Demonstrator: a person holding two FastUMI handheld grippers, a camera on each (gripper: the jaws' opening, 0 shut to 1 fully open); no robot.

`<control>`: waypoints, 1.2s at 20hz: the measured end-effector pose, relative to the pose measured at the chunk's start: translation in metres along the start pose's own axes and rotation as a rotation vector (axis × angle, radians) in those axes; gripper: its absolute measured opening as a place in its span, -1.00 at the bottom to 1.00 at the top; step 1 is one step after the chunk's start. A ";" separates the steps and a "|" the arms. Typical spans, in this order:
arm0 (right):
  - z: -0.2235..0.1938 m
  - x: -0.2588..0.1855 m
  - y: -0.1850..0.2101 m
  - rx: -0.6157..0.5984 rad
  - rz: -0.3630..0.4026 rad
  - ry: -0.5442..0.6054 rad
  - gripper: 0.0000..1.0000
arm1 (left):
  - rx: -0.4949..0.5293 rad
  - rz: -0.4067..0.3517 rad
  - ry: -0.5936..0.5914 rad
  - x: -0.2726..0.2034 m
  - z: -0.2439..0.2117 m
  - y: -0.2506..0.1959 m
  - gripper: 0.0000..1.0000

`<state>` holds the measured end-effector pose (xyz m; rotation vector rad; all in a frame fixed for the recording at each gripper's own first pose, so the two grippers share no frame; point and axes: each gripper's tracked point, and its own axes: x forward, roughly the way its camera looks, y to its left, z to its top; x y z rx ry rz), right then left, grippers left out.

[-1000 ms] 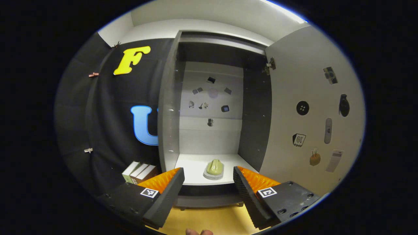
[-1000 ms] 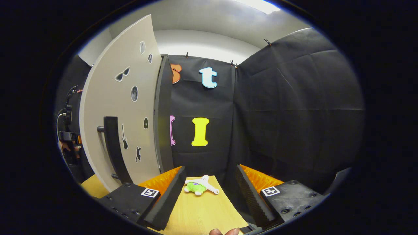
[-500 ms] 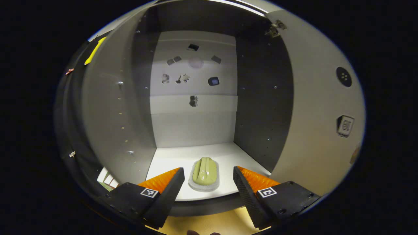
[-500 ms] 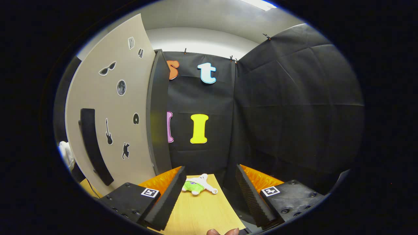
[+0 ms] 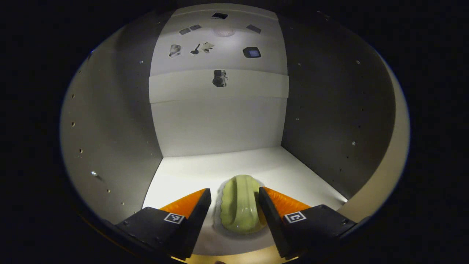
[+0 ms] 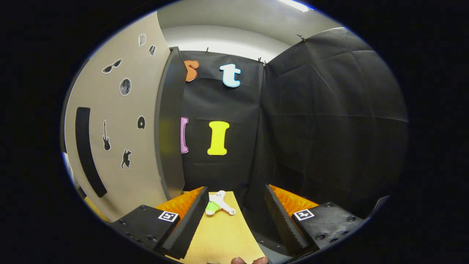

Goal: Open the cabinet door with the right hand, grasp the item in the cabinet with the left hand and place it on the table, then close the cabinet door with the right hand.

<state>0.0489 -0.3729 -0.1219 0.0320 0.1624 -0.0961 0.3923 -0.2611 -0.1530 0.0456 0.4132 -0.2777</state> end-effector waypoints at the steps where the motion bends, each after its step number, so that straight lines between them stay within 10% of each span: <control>1: -0.001 -0.001 -0.002 -0.003 -0.003 0.004 0.95 | 0.006 -0.002 0.012 0.000 -0.002 -0.001 0.50; 4: -0.004 -0.005 -0.002 -0.009 -0.013 0.017 0.95 | 0.029 0.000 -0.017 0.000 0.007 -0.001 0.17; 5: -0.004 -0.007 -0.001 -0.012 -0.015 0.018 0.95 | 0.034 0.001 -0.010 -0.001 0.005 -0.002 -0.39; 24: 0.044 -0.061 0.070 0.001 -0.009 -0.108 0.90 | 0.020 -0.025 -0.181 -0.234 -0.017 0.002 -0.53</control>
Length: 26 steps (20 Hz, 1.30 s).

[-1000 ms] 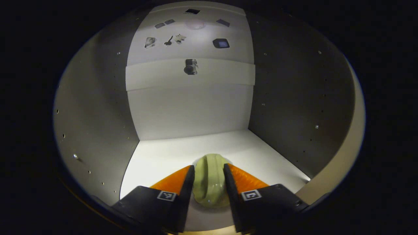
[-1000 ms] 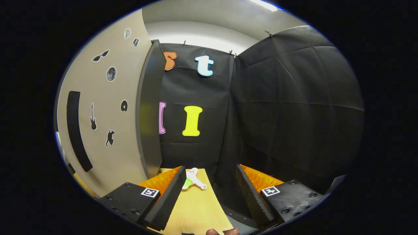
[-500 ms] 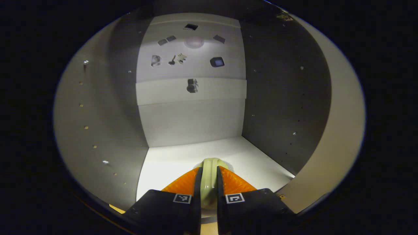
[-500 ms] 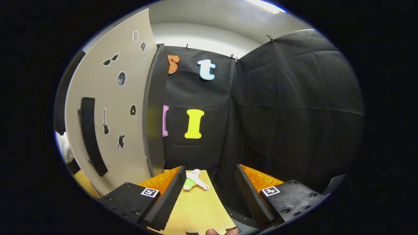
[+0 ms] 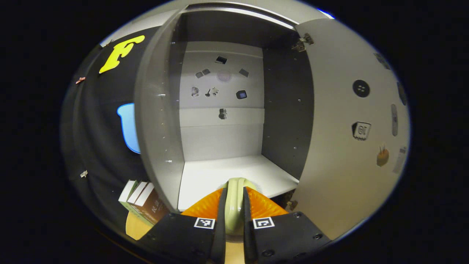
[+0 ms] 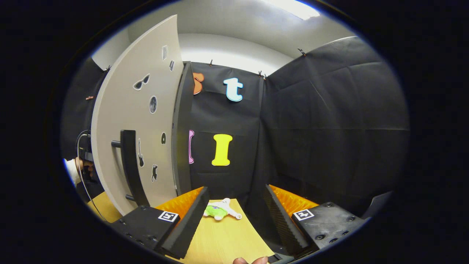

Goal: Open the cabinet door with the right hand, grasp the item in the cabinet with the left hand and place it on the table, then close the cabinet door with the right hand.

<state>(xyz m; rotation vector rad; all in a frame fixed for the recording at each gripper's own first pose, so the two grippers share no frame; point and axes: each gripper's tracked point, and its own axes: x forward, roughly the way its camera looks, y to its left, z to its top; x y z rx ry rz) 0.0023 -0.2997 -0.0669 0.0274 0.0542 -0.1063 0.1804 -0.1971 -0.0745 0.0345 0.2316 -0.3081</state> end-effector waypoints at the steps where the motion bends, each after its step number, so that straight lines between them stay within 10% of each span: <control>1: 0.002 0.000 0.005 0.004 0.004 -0.005 0.95 | -0.011 0.003 -0.001 -0.013 -0.007 -0.001 -0.53; 20: 0.008 0.026 0.033 -0.014 0.078 -0.062 0.95 | -0.123 0.220 0.117 -0.079 -0.269 -0.041 -0.53; 26: -0.006 0.036 0.046 0.044 0.125 0.000 0.94 | -0.064 0.172 0.161 -0.055 -0.333 -0.089 -0.53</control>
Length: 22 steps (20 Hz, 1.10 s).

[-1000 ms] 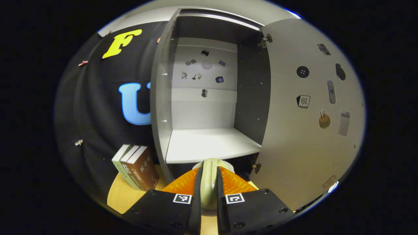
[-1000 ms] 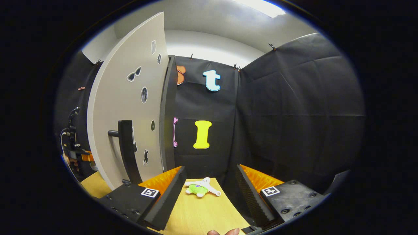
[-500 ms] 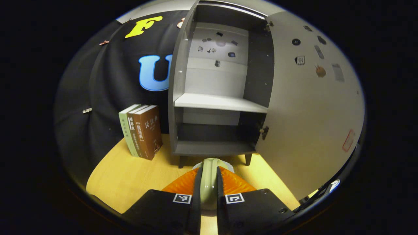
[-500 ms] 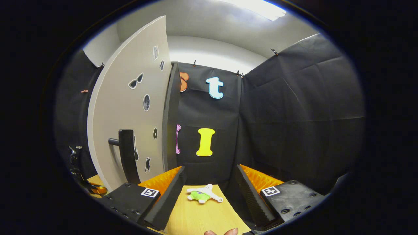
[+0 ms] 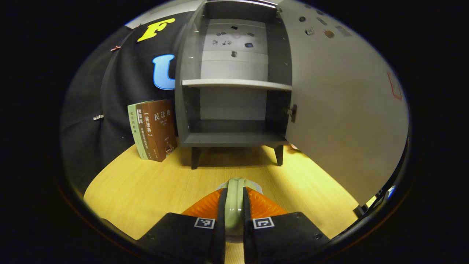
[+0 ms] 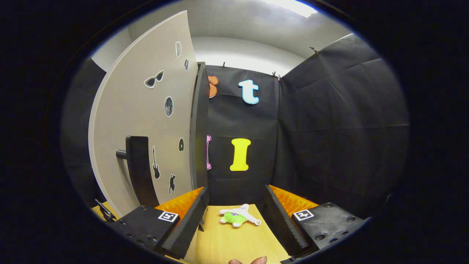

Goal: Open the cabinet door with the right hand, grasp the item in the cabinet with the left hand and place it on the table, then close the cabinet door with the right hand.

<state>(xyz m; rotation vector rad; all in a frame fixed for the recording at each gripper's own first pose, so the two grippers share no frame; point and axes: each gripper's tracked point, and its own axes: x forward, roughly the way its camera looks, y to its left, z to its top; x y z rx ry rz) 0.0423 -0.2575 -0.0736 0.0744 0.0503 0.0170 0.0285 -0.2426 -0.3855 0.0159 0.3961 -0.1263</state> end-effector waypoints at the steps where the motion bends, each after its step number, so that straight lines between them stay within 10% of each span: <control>1: -0.002 0.000 -0.001 -0.006 0.002 0.006 0.90 | 0.007 -0.005 0.006 0.004 -0.008 -0.005 -0.53; 17: -0.009 0.001 -0.003 -0.032 0.016 0.026 1.00 | -0.025 -0.004 0.061 0.026 -0.064 -0.011 -0.37; 22: -0.008 0.003 0.002 -0.036 0.019 0.026 0.95 | -0.042 0.003 0.021 0.018 -0.046 -0.011 0.77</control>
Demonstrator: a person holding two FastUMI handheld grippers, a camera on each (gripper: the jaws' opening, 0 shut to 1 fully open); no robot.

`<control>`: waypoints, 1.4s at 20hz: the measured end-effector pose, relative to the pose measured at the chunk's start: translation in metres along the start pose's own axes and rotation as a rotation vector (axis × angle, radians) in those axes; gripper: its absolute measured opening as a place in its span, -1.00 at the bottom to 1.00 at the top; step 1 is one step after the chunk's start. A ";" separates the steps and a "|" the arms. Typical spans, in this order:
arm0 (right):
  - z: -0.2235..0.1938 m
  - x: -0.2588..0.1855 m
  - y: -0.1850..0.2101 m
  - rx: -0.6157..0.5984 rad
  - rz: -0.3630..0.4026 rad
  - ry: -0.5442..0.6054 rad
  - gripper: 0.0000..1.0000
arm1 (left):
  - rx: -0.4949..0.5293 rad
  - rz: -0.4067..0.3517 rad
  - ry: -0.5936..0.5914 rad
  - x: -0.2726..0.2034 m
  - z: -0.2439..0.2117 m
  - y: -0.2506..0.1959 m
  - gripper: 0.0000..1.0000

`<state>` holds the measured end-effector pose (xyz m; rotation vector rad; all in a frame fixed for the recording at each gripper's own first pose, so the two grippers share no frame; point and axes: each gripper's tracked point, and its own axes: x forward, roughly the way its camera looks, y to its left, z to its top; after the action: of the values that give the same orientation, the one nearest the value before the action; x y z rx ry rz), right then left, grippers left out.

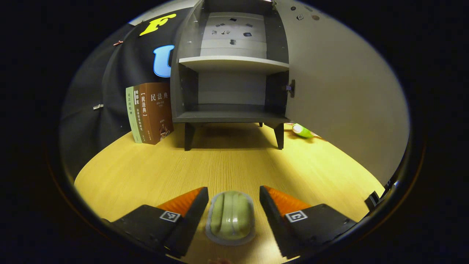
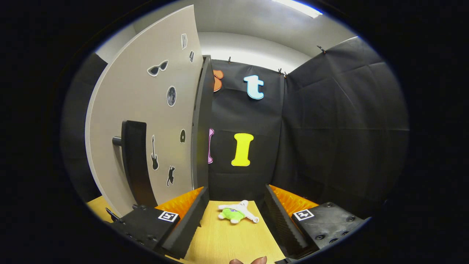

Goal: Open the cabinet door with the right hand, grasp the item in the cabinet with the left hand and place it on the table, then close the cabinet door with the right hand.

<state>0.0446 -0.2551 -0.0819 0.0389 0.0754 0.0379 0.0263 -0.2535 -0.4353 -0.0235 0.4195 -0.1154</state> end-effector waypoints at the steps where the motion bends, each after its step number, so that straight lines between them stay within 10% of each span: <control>1: 0.000 0.000 0.001 0.001 0.000 0.002 0.95 | -0.005 -0.018 -0.010 -0.003 0.004 -0.002 0.96; 28: 0.037 -0.030 0.007 0.032 -0.167 -0.019 0.95 | -0.041 0.075 -0.338 -0.195 0.355 0.164 0.97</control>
<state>0.0178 -0.2510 -0.0425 0.0646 0.0602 -0.1307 0.0122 -0.0678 -0.0395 -0.0669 0.0849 -0.0274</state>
